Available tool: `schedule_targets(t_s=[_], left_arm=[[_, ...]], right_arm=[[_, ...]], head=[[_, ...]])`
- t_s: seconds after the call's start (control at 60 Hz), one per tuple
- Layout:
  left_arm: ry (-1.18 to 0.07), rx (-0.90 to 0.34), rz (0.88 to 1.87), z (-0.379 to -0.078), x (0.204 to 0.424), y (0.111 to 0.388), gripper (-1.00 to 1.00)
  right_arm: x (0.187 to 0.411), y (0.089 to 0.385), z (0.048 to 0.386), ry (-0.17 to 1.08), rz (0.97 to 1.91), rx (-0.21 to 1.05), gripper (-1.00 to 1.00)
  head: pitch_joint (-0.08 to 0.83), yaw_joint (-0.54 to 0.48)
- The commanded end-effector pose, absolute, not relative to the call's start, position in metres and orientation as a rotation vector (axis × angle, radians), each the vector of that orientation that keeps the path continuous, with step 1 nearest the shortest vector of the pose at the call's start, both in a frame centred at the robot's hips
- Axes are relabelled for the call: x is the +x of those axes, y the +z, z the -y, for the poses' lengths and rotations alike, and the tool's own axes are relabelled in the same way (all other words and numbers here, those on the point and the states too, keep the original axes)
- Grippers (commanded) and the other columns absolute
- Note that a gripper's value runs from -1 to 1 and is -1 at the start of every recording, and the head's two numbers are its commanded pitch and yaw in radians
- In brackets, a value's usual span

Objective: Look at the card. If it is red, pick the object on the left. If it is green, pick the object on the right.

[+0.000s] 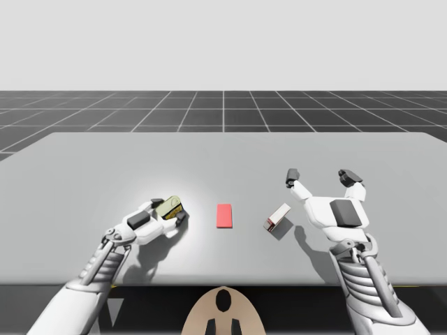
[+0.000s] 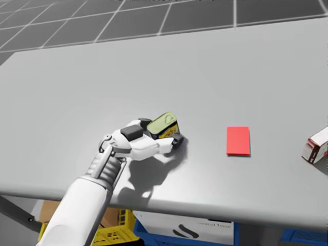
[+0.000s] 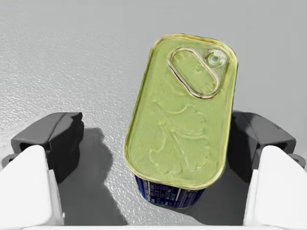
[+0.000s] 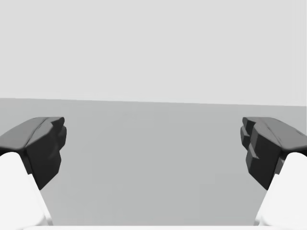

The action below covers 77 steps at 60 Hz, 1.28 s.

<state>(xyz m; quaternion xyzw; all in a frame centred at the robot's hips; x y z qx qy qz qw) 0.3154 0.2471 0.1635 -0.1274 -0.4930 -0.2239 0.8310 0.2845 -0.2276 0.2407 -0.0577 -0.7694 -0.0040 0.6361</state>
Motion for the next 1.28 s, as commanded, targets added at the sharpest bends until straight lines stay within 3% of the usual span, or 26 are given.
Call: schedule_targets(t_s=[0.017, 0.267, 0.45, 0.65, 0.917, 1.283], left_arm=[[-0.475, -0.283, 1.024, -0.244, 0.316, 0.157, 1.0], [-0.497, -0.286, 1.016, -0.244, 0.311, 0.155, 1.0], [-0.506, -0.281, 1.01, -0.243, 0.311, 0.153, 1.0], [-0.515, -0.276, 1.024, -0.241, 0.31, 0.167, 1.0], [-0.528, -0.263, 1.152, -0.241, 0.307, 0.257, 1.0], [-0.528, -0.202, 1.493, -0.237, 0.291, 0.4, 1.0]], right_arm=[[0.284, 0.24, 0.225, -0.024, 1.754, -0.115, -1.0], [0.284, 0.241, 0.226, -0.027, 1.756, -0.111, -1.0], [0.284, 0.24, 0.227, -0.034, 1.752, -0.112, -1.0], [0.285, 0.24, 0.227, -0.037, 1.743, -0.112, -1.0], [0.285, 0.241, 0.229, -0.04, 1.744, -0.109, -1.0], [0.284, 0.242, 0.228, -0.032, 1.737, -0.114, -1.0]], head=[[0.658, 0.29], [0.616, 0.29], [0.405, 0.28], [0.317, 0.27], [0.296, 0.27], [0.274, 0.27]])
